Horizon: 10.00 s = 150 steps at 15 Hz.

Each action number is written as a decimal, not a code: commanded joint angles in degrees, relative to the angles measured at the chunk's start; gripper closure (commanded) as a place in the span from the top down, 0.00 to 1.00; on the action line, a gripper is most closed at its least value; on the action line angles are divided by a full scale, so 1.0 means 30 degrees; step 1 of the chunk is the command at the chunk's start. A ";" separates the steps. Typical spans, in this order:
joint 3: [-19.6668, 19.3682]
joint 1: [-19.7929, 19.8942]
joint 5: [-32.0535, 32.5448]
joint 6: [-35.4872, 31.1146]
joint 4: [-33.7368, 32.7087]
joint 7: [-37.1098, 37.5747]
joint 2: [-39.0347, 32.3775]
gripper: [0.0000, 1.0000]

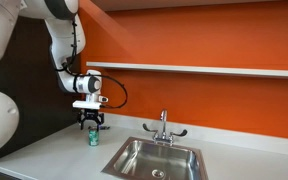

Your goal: Place the soda can inside the sink

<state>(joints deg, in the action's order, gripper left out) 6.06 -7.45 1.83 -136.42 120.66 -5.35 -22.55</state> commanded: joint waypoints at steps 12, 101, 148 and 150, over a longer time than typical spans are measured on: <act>-0.0100 0.0074 0.0596 -0.0299 -0.1865 -0.0220 -0.1894 1.00; -0.4391 0.4072 0.0425 -0.4119 0.2889 0.1391 0.1493 0.38; -0.3390 0.6588 -0.2858 -0.5423 -0.2843 0.1313 -0.7256 0.99; -0.3412 0.6555 -0.2839 -0.5370 -0.2778 0.1333 -0.7156 1.00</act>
<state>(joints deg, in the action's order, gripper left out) -5.13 11.21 -6.01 -153.98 113.46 -1.70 -43.89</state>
